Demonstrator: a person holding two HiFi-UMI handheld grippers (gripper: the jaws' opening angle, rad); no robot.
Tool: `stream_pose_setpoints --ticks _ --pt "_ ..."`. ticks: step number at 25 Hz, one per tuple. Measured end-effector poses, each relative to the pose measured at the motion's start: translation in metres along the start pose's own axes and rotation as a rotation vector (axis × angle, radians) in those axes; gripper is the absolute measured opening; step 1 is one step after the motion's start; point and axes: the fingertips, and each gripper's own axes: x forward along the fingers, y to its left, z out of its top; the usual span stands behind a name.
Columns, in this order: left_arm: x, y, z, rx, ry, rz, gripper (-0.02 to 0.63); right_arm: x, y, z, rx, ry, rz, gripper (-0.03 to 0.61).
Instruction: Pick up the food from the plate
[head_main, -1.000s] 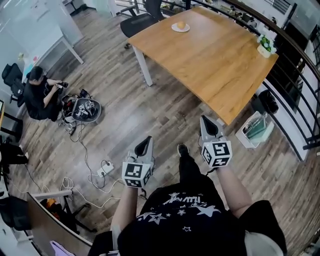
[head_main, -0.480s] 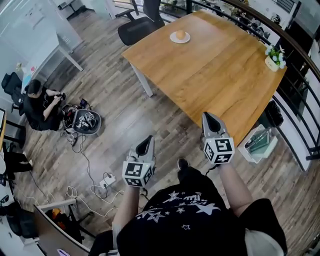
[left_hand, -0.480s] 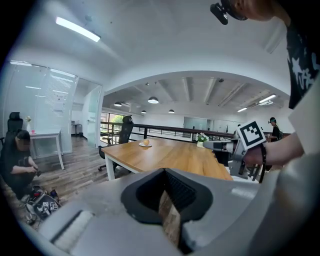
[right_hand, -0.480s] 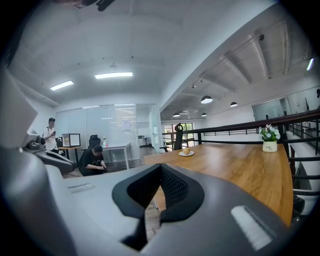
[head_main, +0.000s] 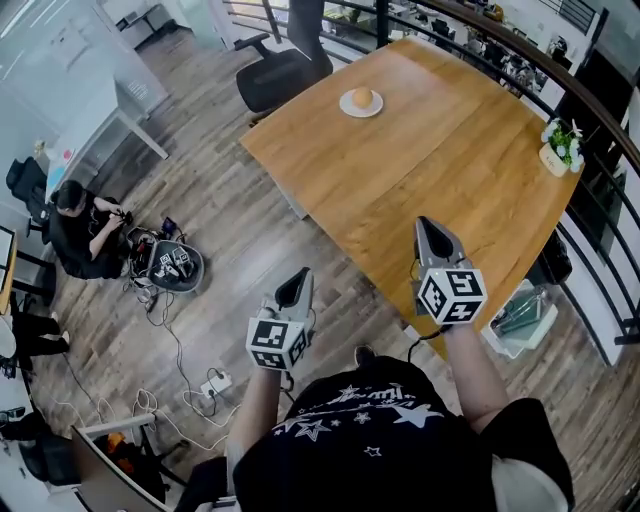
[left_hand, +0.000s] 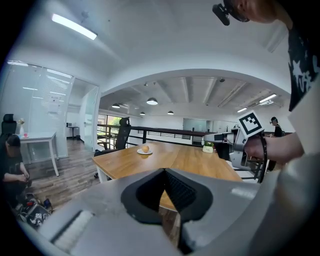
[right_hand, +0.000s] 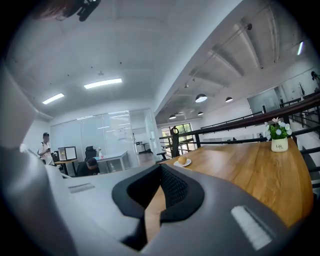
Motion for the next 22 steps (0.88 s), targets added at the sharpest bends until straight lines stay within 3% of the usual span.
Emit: stream_pose_setpoints --ticks 6,14,22 --pt "0.040 0.012 0.035 0.025 -0.036 -0.009 0.001 0.033 -0.034 0.022 0.024 -0.032 -0.035 0.003" --pt "0.080 0.032 0.050 0.052 -0.035 -0.042 0.001 0.061 -0.052 0.035 0.026 -0.054 -0.067 0.003" --pt "0.151 0.075 0.061 0.053 -0.019 -0.164 0.000 0.093 -0.076 0.039 0.046 -0.085 -0.196 0.003"
